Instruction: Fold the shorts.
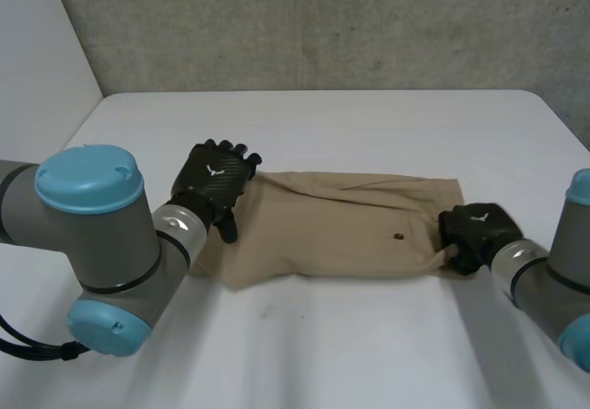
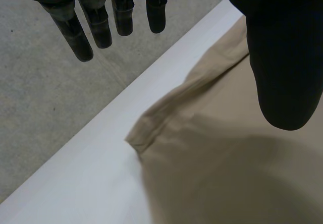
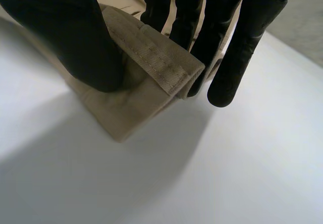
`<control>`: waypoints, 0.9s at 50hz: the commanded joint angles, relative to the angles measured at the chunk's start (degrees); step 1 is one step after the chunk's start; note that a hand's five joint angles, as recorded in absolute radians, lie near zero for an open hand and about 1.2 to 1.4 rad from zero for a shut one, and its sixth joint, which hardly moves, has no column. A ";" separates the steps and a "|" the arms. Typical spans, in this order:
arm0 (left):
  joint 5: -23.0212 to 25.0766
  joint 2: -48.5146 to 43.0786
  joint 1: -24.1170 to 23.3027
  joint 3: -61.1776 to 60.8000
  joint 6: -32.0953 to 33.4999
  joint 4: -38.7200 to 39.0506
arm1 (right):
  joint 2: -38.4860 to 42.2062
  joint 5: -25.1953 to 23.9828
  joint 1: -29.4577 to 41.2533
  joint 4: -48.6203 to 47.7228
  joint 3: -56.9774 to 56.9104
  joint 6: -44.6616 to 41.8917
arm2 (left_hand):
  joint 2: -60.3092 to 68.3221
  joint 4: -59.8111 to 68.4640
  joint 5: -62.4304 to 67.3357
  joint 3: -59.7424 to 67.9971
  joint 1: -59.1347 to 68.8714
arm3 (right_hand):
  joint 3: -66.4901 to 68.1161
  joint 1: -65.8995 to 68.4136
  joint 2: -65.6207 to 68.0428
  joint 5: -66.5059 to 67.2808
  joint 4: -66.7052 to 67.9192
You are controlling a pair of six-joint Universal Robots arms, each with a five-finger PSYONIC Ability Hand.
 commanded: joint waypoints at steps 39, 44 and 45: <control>0.28 10.34 6.59 1.83 -13.90 -1.20 | 6.10 -11.40 26.98 2.27 -28.50 7.05 | -1.74 -1.94 -2.72 -2.54 -2.40 | -55.94 -40.63 -57.35 -53.42 -58.04; 2.20 7.80 3.96 3.50 -13.90 -1.29 | 3.63 -5.08 22.31 4.90 -28.33 12.86 | -1.74 -1.94 -2.72 -2.54 -2.40 | -55.94 -40.63 -57.35 -53.42 -58.04; 3.17 6.48 2.39 4.20 -13.99 -1.55 | 3.72 -4.46 22.04 5.78 -28.59 13.04 | -1.74 -1.94 -2.72 -2.54 -2.40 | -55.94 -40.63 -57.35 -53.42 -58.04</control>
